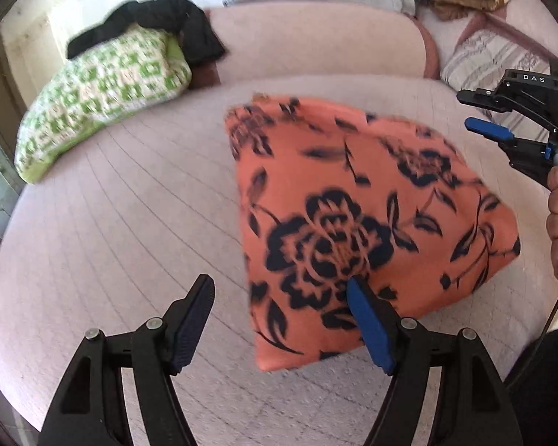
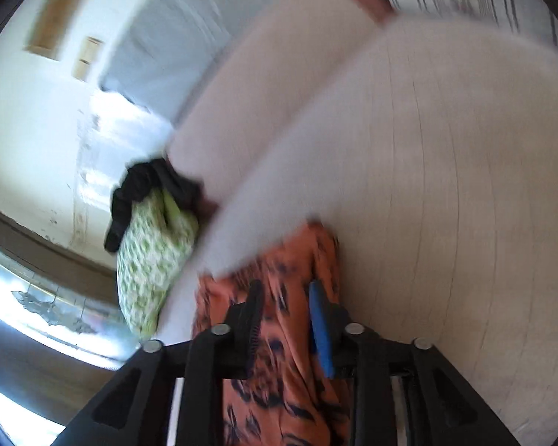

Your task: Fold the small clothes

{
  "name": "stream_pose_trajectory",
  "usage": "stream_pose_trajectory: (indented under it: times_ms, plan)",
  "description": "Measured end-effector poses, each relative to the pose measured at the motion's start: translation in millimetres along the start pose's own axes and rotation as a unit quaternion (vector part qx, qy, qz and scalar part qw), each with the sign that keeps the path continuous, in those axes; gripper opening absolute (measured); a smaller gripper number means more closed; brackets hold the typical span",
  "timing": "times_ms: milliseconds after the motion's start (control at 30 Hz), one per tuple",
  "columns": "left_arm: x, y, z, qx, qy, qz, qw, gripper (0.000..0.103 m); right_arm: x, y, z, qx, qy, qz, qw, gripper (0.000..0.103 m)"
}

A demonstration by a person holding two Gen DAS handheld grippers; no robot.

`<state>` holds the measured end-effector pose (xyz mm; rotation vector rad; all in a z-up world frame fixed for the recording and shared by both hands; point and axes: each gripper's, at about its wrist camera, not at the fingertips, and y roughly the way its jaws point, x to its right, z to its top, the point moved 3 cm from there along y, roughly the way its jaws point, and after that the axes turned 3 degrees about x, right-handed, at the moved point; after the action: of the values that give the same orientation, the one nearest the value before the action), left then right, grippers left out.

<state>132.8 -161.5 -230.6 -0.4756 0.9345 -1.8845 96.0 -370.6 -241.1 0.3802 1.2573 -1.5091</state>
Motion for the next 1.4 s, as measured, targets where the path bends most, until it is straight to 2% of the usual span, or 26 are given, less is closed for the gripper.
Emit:
stream_pose_trajectory:
  times_ms: [33,100,133,200,267,300,367,433,500,533,667,767,833,933,967,1000,1033,1100,1200,1300,1400]
  plan:
    - [-1,-3,3,0.011,0.001,0.005,0.9999,0.075,-5,2,1,0.001,-0.004,0.017,1.000,0.034]
    - [-1,-2,5,0.013,0.005,0.012,0.9998,0.075,-16,15,0,-0.034,-0.014,0.053,0.998,0.034]
    - [0,1,4,0.007,0.009,0.019,0.9998,0.075,-23,23,0,-0.047,-0.024,0.055,0.997,0.034]
    - [0,10,2,-0.007,0.011,0.025,0.9996,0.076,-30,41,2,-0.073,-0.050,0.040,0.995,0.034]
    - [-1,23,-6,-0.029,-0.003,0.010,0.9995,0.081,-25,67,3,-0.110,-0.051,0.015,0.992,0.036]
    - [0,27,-11,-0.042,-0.013,0.000,0.9990,0.083,-12,85,1,-0.133,-0.042,-0.013,0.990,0.047]
    - [-1,34,-19,-0.068,-0.028,-0.009,0.9972,0.085,26,112,-10,-0.184,-0.020,-0.047,0.982,0.049]
    - [-1,25,-22,-0.059,-0.029,-0.009,0.9978,0.085,28,109,-5,-0.157,-0.006,-0.029,0.987,0.049]
    - [1,13,-24,-0.038,-0.016,-0.008,0.9991,0.084,23,88,-4,-0.142,0.001,-0.020,0.990,0.053]
    - [0,7,-25,-0.038,-0.026,0.004,0.9989,0.084,18,72,-5,-0.120,-0.007,-0.007,0.993,0.054]
    - [-5,-21,-28,0.007,-0.026,0.002,0.9996,0.085,-4,22,-10,-0.060,-0.055,0.037,0.996,0.054]
    - [-20,-36,-34,0.033,-0.048,0.009,0.9983,0.088,-15,-8,-26,-0.036,-0.085,0.052,0.994,0.054]
    - [-31,-39,-39,0.045,-0.066,0.014,0.9968,0.089,-24,-11,-42,-0.052,-0.104,0.041,0.992,0.054]
    - [-51,-33,-50,0.044,-0.092,0.028,0.9944,0.089,-20,-2,-76,-0.115,-0.126,-0.022,0.985,0.055]
    - [-55,-29,-54,0.037,-0.098,0.034,0.9939,0.089,-12,7,-88,-0.145,-0.136,-0.056,0.978,0.054]
    - [-59,-25,-56,0.028,-0.103,0.039,0.9935,0.089,-8,11,-94,-0.152,-0.149,-0.074,0.974,0.054]
    - [-63,-19,-57,0.009,-0.115,0.045,0.9923,0.089,-11,12,-96,-0.143,-0.166,-0.084,0.972,0.055]
    - [-65,-15,-54,0.001,-0.132,0.031,0.9908,0.089,-18,12,-97,-0.140,-0.179,-0.087,0.970,0.062]
    - [-60,-18,-49,0.023,-0.120,0.030,0.9921,0.089,-18,13,-100,-0.133,-0.182,-0.092,0.970,0.066]
    - [-54,-18,-43,0.026,-0.095,0.031,0.9946,0.089,-24,13,-101,-0.133,-0.190,-0.095,0.968,0.067]
    - [-60,-25,-38,0.052,-0.106,0.023,0.9927,0.089,-35,16,-96,-0.129,-0.178,-0.079,0.972,0.067]
